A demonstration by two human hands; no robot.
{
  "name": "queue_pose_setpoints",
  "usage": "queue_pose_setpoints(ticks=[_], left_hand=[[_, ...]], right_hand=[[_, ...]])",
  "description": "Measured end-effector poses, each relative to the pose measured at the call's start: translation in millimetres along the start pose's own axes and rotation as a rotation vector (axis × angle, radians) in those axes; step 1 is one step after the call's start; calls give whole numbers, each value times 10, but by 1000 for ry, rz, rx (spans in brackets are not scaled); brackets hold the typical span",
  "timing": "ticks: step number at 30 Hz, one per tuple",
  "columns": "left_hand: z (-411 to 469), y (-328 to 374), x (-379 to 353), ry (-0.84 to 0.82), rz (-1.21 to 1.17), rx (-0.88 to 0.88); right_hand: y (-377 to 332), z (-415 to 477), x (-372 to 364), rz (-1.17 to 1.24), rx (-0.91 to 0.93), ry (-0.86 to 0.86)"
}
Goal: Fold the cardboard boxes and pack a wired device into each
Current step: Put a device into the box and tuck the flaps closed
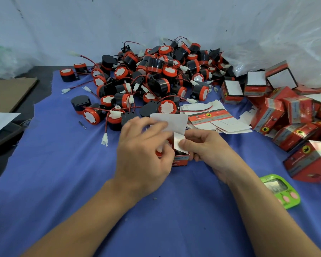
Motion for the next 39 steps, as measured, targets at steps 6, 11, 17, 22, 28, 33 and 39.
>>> queue_pose_setpoints(ticks=[6,11,17,22,28,33,39], left_hand=[[-50,-264,104,220,-328,477],[-54,-435,-80,54,-923,875],[-103,-492,-155,-257,-851,774],[-121,-555,-169,-330,-824,806],[-136,-527,-144,-321,-817,775],[-143,-473,-134,-398,-754,696],[-153,-424,-123,-288,-657,650]], right_hand=[[3,-6,-87,13,-38,49],[1,39,-100,-18,-46,47],[-46,-7,-71,-114,-12,-64],[-49,-19,-89,-81,-20,-21],[-31,11,-137,-210,-79,168],[-67,-52,-180,-284,-56,340],[-96,-36,-157,-251,-129,382]])
Point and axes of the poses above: each hand's wrist, its own z-axis towards the middle knuckle, its own x-axis out of the back of the hand, y = z × x, the point moved 3 cm from there along z, towards the middle knuckle, and after that the axes turned 14 degrees about -z, right-handed, at the moved point
